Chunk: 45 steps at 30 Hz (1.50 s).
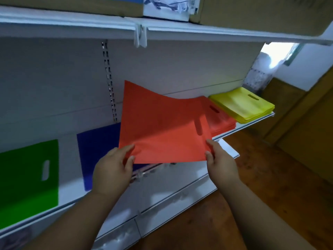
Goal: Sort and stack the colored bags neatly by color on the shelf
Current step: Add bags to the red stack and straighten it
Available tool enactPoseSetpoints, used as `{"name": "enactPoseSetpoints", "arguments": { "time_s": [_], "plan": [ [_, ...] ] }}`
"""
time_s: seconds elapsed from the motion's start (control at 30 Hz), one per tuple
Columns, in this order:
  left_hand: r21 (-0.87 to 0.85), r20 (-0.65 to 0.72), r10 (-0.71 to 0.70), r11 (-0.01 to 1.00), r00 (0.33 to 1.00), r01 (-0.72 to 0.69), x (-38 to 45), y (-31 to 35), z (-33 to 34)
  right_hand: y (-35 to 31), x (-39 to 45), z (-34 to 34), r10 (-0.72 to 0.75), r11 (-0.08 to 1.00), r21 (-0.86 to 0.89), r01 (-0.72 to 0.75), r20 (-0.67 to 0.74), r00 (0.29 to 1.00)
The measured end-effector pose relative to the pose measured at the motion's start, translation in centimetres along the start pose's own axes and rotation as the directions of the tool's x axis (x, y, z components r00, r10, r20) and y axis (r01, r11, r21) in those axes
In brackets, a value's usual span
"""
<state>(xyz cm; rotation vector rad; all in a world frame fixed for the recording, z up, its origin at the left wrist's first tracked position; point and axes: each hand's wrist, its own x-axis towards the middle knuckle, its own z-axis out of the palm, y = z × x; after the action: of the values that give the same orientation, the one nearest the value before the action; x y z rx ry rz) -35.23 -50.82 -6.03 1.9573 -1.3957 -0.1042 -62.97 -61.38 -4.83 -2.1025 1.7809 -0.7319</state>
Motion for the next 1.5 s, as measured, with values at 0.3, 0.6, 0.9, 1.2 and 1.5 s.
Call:
{"name": "enactPoseSetpoints", "arguments": {
  "time_s": [0.3, 0.6, 0.9, 1.2, 1.5],
  "plan": [
    [0.091, -0.025, 0.024, 0.996, 0.999, -0.022, 8.6, 8.1, 9.1, 7.3, 13.8, -3.2, -0.047, 0.998, -0.033, 0.046, -0.032, 0.998],
    [0.276, -0.052, -0.064, 0.958, 0.997, 0.076, 12.7, 14.3, 19.7, 15.5, 26.4, -4.0, -0.131, 0.964, -0.206, 0.168, 0.183, 0.974],
    [0.509, 0.098, -0.214, 0.850, 0.972, 0.136, 13.6, 16.5, 23.3, 17.9, 30.6, -3.1, -0.100, 0.914, -0.340, 0.224, 0.346, 0.933],
    [0.472, 0.013, -0.143, 0.873, 0.990, 0.120, 12.2, 16.6, 22.4, 12.9, 27.7, -1.1, -0.397, 0.830, -0.219, 0.513, 0.415, 0.819],
    [0.296, -0.221, -0.232, 0.909, 0.947, 0.292, 2.1, 9.9, 11.5, -0.8, 17.2, 1.9, -0.729, 0.654, 0.148, 0.742, 0.387, 0.565]
  ]
}}
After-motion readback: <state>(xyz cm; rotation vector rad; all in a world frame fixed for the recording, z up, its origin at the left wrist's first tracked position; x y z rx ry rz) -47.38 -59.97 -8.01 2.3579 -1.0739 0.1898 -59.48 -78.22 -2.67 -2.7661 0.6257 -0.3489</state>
